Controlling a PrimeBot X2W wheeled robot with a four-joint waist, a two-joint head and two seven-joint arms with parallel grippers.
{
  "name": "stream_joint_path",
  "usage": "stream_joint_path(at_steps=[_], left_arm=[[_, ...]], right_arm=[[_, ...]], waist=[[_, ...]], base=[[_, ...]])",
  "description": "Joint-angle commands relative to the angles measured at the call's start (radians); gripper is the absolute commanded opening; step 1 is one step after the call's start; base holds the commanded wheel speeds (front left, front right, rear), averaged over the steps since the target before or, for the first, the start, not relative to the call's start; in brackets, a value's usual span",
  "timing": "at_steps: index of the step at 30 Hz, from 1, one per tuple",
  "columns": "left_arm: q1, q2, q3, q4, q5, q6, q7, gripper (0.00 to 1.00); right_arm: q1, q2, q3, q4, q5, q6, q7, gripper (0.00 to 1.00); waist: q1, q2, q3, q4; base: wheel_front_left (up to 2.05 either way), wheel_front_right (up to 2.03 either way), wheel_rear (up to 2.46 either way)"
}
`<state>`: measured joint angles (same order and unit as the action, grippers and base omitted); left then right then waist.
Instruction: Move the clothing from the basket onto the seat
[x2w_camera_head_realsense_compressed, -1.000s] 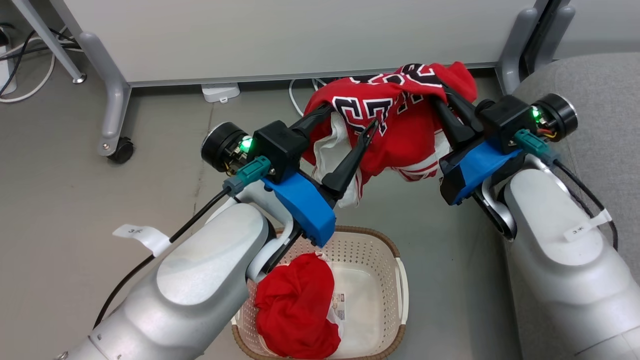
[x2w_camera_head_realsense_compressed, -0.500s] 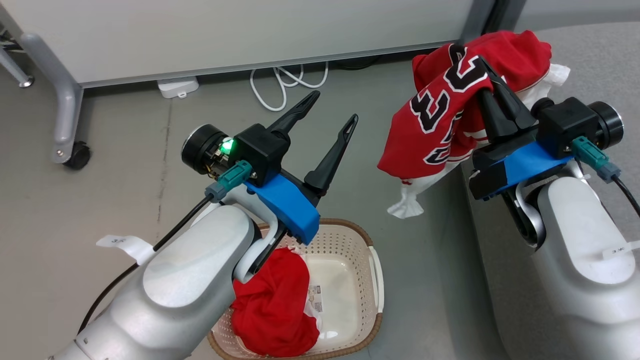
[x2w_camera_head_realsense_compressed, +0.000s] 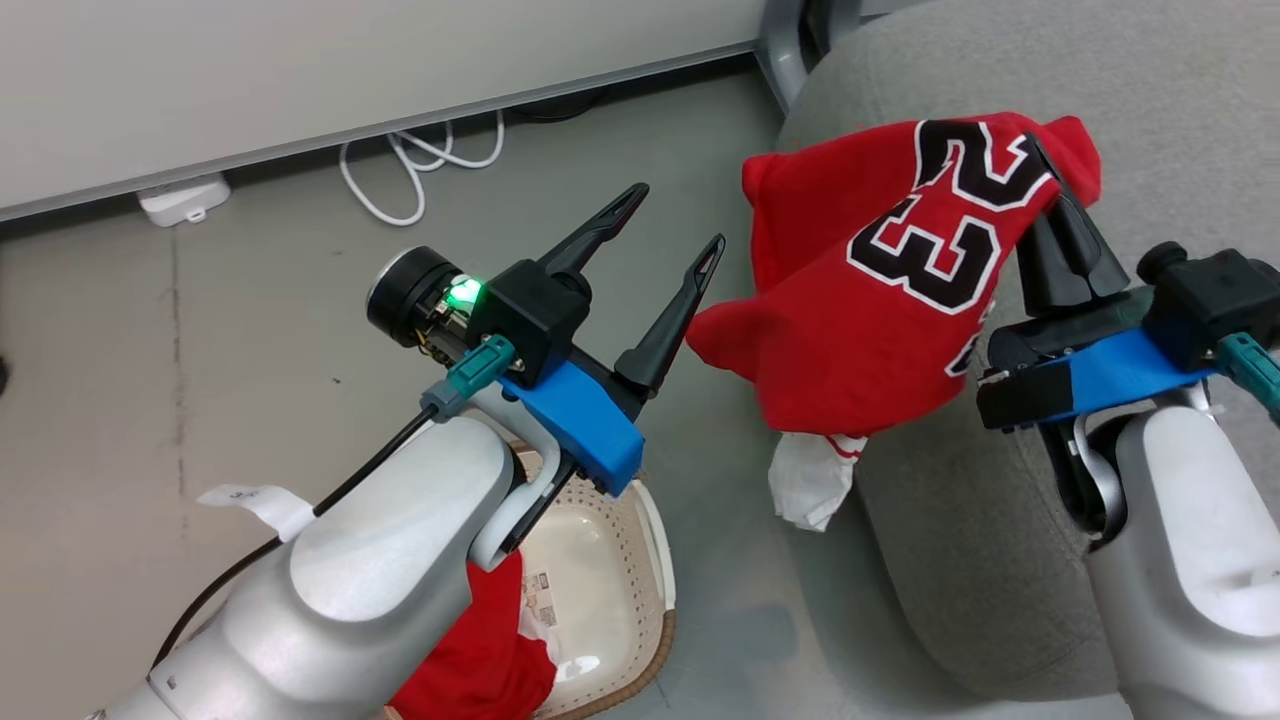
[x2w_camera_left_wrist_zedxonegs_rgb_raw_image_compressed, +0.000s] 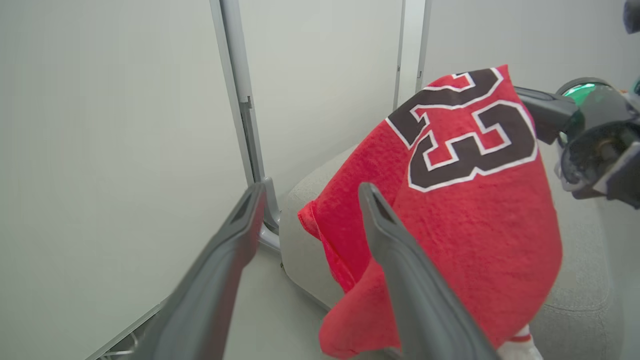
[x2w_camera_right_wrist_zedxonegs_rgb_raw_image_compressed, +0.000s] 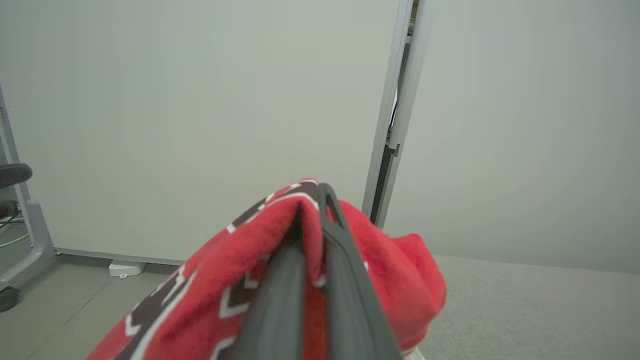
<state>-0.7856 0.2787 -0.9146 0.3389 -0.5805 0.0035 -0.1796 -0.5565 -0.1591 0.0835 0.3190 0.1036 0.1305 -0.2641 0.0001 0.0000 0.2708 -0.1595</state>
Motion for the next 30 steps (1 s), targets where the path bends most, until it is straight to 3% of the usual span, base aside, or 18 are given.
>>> stream_joint_path(at_steps=[1,14,24,30], left_arm=[[-0.015,0.002,-0.001,-0.002,0.005,0.004,-0.007,1.0],[-0.011,-0.001,-0.028,0.009,0.011,-0.003,-0.003,1.0],[-0.008,-0.005,-0.049,0.006,0.012,-0.009,-0.002,1.0],[-0.033,0.002,-0.051,-0.008,0.021,-0.007,0.004,1.0]], right_arm=[[0.021,0.005,-0.015,-0.013,0.005,0.001,-0.001,0.0],[0.154,0.041,-0.126,-0.095,-0.006,0.001,-0.001,0.0],[0.186,0.061,-0.143,-0.131,0.003,0.001,-0.001,0.0],[0.117,0.053,-0.178,-0.174,0.017,0.001,-0.001,0.0]], waist=[[-0.0001,0.0,0.009,-0.033],[-0.0001,0.0,0.013,-0.146],[-0.0001,0.0,0.01,-0.161],[-0.0001,0.0,0.049,-0.144]], base=[[0.0,0.0,0.0],[0.0,0.0,0.0],[0.0,0.0,0.0],[0.0,0.0,0.0]])
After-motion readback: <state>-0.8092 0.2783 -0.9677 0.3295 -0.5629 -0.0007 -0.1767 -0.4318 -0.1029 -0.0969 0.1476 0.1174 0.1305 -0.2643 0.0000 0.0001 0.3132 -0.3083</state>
